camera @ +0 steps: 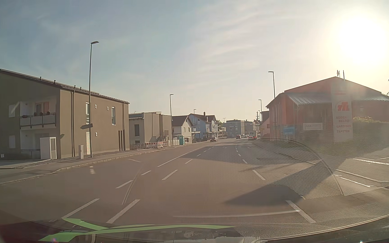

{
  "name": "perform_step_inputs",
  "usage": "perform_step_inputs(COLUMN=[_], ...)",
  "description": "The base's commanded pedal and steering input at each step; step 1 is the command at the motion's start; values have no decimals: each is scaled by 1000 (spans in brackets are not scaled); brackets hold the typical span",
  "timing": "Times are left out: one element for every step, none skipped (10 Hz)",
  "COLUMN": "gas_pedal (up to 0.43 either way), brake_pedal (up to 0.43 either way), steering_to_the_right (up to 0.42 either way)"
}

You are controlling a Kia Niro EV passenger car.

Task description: Follow the waypoints while adhering to traffic rules and regulations

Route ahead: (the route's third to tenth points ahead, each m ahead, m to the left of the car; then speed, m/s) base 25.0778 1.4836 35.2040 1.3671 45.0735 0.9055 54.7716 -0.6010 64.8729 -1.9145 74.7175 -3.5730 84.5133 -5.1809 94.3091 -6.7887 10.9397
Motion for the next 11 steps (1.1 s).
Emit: perform_step_inputs(gas_pedal=[20, 20, 20, 20, 20, 20, 20, 20, 20, 20, 20], brake_pedal=[0, 0, 0, 0, 0, 0, 0, 0, 0, 0, 0], steering_to_the_right=[6, 6, 6, 6, 7, 8, 7, 8, 8, 8, 7])
